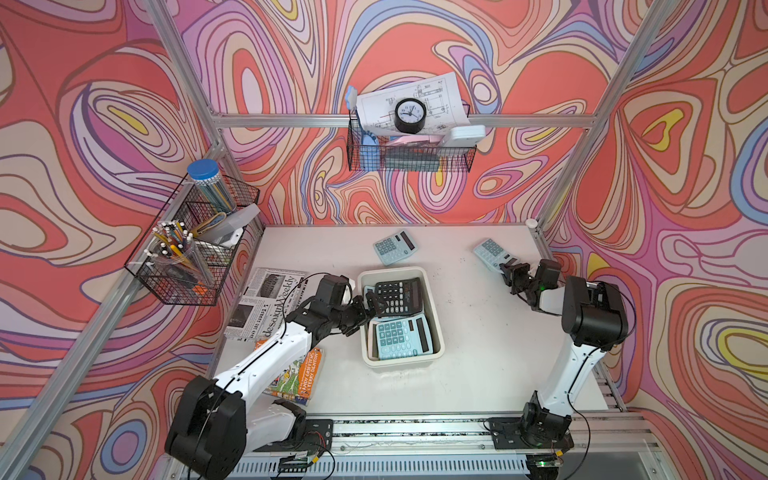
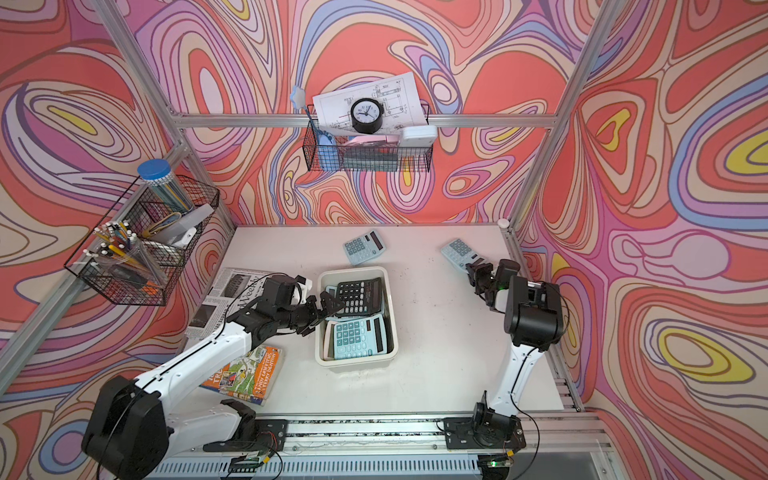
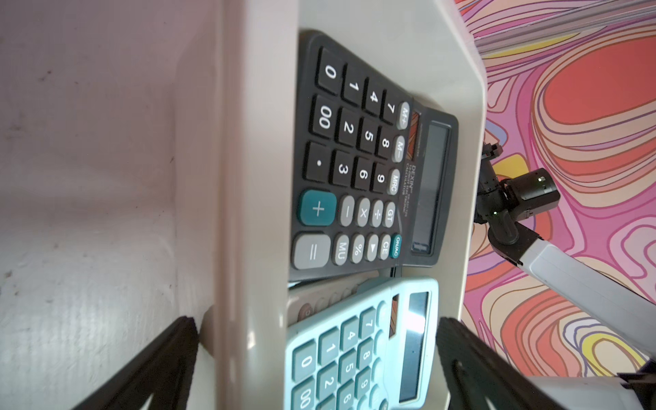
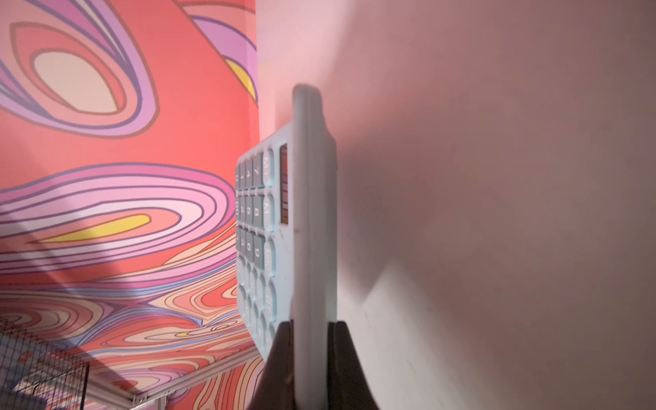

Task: Put the calculator in the storage box
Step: Adjust the storage box at the center of the board.

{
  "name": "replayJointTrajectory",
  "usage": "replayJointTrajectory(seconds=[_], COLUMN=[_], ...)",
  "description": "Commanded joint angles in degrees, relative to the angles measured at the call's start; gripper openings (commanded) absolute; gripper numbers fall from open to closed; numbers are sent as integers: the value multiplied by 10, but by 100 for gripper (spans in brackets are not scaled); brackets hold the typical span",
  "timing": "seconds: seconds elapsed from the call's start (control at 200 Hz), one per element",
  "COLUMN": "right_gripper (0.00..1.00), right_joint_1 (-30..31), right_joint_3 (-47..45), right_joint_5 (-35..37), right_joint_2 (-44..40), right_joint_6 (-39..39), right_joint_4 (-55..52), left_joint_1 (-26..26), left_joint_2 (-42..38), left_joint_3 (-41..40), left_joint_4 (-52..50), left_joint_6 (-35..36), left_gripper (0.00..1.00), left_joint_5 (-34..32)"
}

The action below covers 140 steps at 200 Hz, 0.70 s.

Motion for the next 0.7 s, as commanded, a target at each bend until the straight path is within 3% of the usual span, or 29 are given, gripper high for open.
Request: replayJointTrajectory(seconds=[0.0, 0.15, 0.265, 0.461, 0.696], right_gripper=[0, 0, 0, 0, 0], right_joint_1=[6, 26, 46, 83, 85], right_joint_3=[-11, -15, -21, -8, 38], right_joint_5=[-42, -53, -56, -65, -60], right_joint_2=[-56, -115, -165, -237, -306], right_joint_6=[6, -38, -61, -126, -232], right_joint_4=[43, -41, -78, -171, -335], left_joint_1=[-4, -4, -20, -89, -151], left_joint_2=[27, 65, 95, 135, 161], left_joint_3=[45, 99, 95, 106, 108], left_joint_4=[1, -55, 8, 66, 123], left_joint_6=[58, 106, 69, 12, -60], left_gripper=[99, 99, 98, 98, 98], left_joint_5=[-35, -70, -17, -20, -45])
